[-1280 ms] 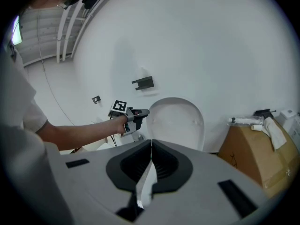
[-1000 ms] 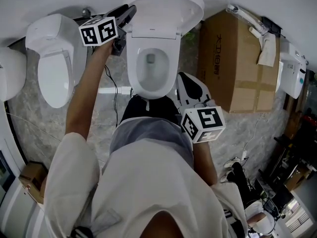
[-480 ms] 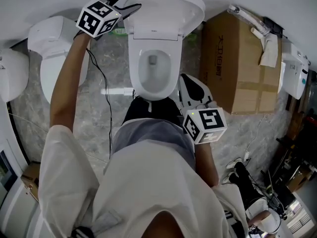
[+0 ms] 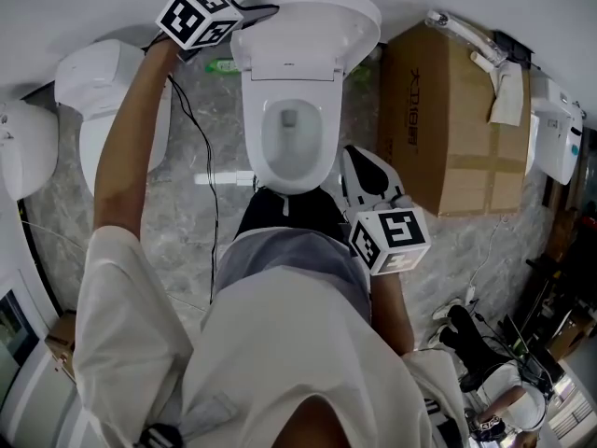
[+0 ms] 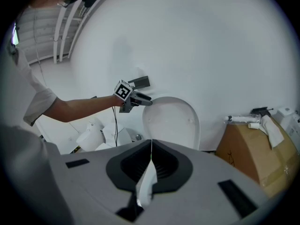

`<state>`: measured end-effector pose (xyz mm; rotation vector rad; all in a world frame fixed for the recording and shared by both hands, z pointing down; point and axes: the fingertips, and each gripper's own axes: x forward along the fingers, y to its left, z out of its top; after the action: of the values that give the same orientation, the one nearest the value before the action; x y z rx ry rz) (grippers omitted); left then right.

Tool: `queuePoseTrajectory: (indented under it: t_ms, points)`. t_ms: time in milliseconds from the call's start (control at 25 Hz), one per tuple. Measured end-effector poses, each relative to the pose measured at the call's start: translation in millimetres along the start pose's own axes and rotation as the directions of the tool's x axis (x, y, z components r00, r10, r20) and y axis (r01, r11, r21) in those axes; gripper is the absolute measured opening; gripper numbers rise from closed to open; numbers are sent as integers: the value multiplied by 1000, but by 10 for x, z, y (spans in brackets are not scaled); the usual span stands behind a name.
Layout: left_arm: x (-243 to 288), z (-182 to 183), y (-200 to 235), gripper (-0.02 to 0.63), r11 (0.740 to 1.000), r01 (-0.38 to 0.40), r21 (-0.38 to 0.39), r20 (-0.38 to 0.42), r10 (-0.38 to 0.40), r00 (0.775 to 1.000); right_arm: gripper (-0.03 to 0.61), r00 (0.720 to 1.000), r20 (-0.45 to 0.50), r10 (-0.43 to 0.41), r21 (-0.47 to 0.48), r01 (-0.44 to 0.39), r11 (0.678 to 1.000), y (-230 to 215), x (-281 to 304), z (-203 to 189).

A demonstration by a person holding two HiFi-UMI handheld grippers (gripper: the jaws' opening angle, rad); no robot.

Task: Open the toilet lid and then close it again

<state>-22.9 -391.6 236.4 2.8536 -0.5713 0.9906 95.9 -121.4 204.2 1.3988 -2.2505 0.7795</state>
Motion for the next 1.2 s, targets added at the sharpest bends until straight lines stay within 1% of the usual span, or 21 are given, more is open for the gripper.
queuePoseTrajectory:
  t_ms: [240,400,640,800,1200]
  points:
    - [41,19,-20,236,1000,31,7,-26,-31,999,11,1000,-1,-9,10,9,1000,-41,-39,-34]
    - [37,64,-59,227,998,50,-30,0,-50,999,11,1000,-2,-8,12,8,1000,-46,-53,-45]
    - [27,57,-62,216,999,37,-34,10,-37,999,11,1000,-6,-3,11,3,1000,-8,-35,-49]
    - [12,55,-101,212,999,26,-22,-2,-26,1000,11,1000,-10,4,13,-4,1000,30,-30,-74]
    - [-36,12,-234,210,1000,30,-7,-5,-30,1000,11,1000,-9,13,22,-13,1000,134,3,-119]
